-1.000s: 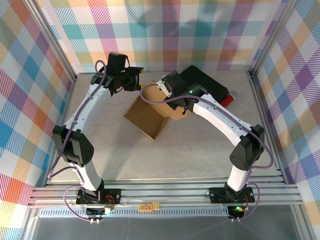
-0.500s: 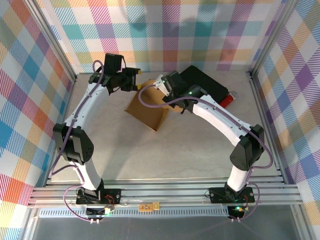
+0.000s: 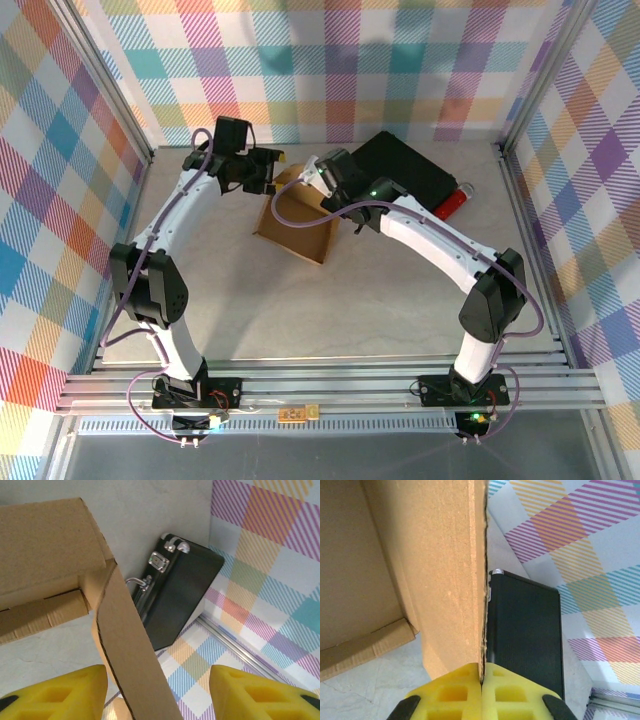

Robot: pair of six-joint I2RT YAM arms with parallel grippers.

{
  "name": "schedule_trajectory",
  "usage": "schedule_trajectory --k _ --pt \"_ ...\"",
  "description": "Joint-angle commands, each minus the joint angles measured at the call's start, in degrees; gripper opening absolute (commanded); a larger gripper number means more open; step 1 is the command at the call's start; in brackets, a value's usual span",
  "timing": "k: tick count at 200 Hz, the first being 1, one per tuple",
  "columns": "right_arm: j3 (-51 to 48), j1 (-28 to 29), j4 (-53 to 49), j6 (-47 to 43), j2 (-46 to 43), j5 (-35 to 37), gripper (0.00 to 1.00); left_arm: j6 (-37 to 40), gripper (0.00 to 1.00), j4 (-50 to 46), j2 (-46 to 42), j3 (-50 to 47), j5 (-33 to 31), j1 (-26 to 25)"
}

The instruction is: Fold the paper box

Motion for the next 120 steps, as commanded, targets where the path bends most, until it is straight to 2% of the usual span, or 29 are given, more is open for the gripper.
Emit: schedule_trajectory --k 1,42,72,120 --pt "-0.84 0.42 2.98 -1.49 -0.39 2.11 0.00 -0.95 0.55 -0.22 -3.07 -0.85 0.18 -0.31" --pt "-1.23 0.42 3.83 -2.09 -0.42 4.14 0.00 -1.84 0.59 -5.69 -7.45 -0.84 -2.15 0.33" --pt "-0.60 0.75 3.31 -0.81 -0.24 4.12 0.00 -9.70 0.54 2.35 -9.74 -7.35 -1.49 0.66" --pt "0.20 1.58 3.17 -0.44 0.65 4.31 0.00 -17.12 0.52 11.31 -5.92 -7.30 -0.61 -1.07"
